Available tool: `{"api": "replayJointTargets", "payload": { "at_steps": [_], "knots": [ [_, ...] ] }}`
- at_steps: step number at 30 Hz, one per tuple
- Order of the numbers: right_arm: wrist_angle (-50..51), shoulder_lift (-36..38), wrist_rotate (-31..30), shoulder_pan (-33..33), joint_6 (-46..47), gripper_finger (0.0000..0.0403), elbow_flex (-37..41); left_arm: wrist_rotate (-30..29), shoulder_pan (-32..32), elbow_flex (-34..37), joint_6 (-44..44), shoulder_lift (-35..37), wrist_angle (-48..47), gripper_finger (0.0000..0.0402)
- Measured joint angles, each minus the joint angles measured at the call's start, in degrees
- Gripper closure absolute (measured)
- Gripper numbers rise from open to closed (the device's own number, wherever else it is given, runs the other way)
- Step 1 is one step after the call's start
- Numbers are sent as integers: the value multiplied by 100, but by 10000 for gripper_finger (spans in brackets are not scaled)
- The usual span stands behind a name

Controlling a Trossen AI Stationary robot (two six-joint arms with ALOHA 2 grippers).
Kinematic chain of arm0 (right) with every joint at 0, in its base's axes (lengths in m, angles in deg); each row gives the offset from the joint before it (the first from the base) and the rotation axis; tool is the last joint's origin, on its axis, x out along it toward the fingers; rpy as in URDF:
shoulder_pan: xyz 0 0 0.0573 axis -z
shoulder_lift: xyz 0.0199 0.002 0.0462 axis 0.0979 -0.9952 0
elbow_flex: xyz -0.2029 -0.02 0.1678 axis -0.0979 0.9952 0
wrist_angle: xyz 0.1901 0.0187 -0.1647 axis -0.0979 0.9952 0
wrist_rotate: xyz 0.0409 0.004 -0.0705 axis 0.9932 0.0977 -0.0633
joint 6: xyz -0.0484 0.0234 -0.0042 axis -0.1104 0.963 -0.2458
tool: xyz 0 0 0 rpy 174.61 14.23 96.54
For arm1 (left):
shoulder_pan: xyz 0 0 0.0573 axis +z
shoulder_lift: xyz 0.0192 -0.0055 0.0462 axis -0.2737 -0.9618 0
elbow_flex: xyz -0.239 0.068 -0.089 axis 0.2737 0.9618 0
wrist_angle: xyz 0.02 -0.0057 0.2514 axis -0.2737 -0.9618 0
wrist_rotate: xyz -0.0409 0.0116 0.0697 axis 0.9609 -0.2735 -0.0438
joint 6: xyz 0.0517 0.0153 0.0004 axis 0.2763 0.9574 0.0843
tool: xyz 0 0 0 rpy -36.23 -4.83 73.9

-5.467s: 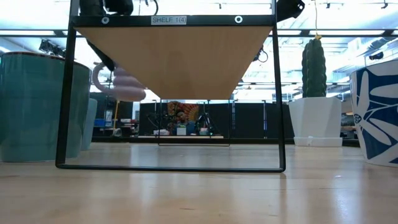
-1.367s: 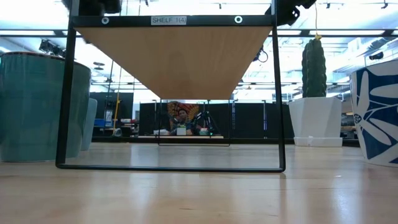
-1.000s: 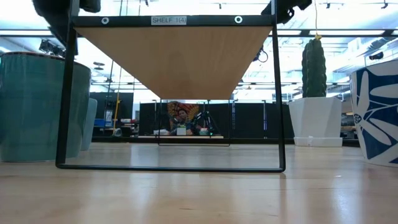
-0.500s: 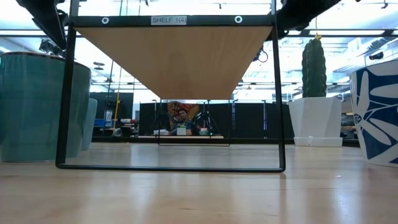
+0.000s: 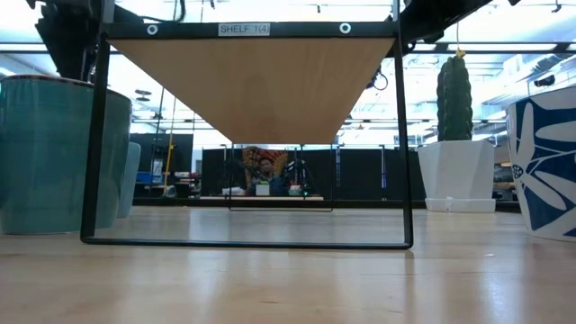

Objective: Place coffee mugs
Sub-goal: Put the light blue mug on the shelf

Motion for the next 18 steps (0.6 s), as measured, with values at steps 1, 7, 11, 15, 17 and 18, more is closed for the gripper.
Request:
{"api": "replayJointTargets", "payload": {
  "at_steps": [1, 7, 11, 15, 17, 18],
  "knots": [
    [-15, 0, 16, 9, 0, 135, 0, 11, 9, 0, 69, -115, -42, 247],
    [-137, 0, 177, 30, -2, 135, -4, 35, 209, 0, 701, -763, -92, 247],
    [-166, 0, 215, 30, -2, 135, -7, 38, 408, 0, 1042, -1051, -131, 247],
    [-168, 0, 216, 30, 0, 135, -7, 37, 607, 0, 1148, -1147, -5, 247],
    [-168, 0, 216, 30, 21, 135, -7, 17, 669, 0, 1246, -1147, 89, 247],
    [-172, 0, 216, 30, 38, 135, -7, -46, 680, 0, 1336, -1147, 131, 247]
  ]
}}
